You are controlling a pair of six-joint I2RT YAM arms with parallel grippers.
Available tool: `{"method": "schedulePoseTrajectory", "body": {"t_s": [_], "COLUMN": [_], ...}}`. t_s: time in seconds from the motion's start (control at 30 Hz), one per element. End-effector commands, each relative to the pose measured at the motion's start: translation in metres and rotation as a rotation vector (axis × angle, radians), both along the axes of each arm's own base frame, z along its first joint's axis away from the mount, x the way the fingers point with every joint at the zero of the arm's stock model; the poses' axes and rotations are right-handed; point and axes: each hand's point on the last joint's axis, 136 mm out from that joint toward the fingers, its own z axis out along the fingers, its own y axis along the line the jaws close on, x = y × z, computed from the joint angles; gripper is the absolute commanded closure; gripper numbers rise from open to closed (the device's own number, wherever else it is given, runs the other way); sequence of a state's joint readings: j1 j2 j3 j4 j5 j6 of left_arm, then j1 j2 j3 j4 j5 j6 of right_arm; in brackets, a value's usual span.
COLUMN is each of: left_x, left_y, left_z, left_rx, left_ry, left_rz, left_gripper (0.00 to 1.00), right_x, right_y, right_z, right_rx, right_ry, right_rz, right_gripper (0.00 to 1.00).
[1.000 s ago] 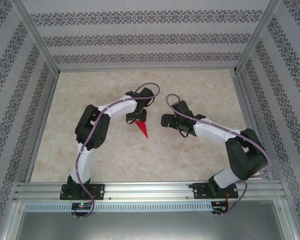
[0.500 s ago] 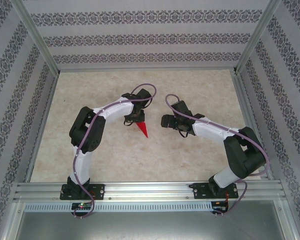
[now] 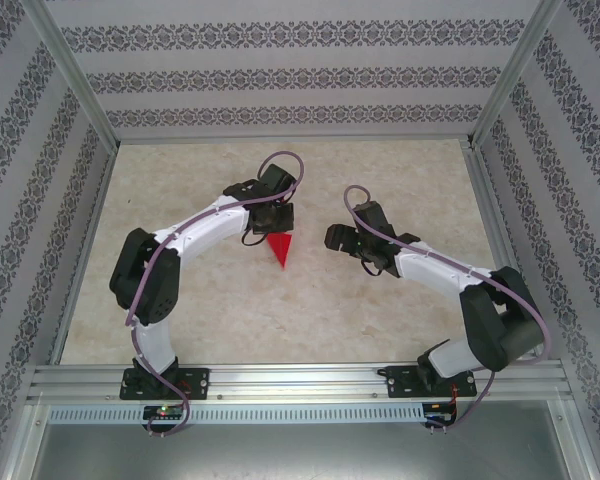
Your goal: Fold a paper plane with a square sheet of paper (pick it up from the middle)
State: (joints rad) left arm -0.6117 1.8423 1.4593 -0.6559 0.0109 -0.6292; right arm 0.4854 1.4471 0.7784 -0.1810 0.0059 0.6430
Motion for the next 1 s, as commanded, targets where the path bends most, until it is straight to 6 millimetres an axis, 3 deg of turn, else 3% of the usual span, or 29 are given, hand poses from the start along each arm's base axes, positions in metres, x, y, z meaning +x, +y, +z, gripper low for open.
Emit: {"method": "schedulePoseTrajectory", "body": {"t_s": [0.0,0.23,0.43,0.73,0.97], "left_x": [0.0,-0.001,-0.002,-0.004,-0.009], "left_y": [-0.043,-0.07,-0.073,-0.058,-0.047], "left_z": [0.018,0.011,-0.022,-0.056,-0.072], "left_rx": [-0.197,-0.378,-0.41,-0.407,-0.384], "left_ry": [-0.066,-0.066,-0.021,0.014,0.034], "left_rz": [-0.14,-0.191,-0.17,-0.093,-0.05], "left_gripper": [0.99,0.99,0.99,1.0,1.0], "right_x": [0.007,0.003,0.002,0.005,0.009], "right_y": [0.008,0.017,0.029,0.066,0.075], "right_z": [0.025,0.038,0.034,0.016,0.003], "right_rx": [0.137,0.233,0.253,0.221,0.163], "right_ry": [-0.076,-0.105,-0.079,-0.005,0.04], "right_rz": [-0.017,0.0,0.043,0.097,0.087], "right_gripper": [0.14,0.19,0.32,0.59,0.6]}}
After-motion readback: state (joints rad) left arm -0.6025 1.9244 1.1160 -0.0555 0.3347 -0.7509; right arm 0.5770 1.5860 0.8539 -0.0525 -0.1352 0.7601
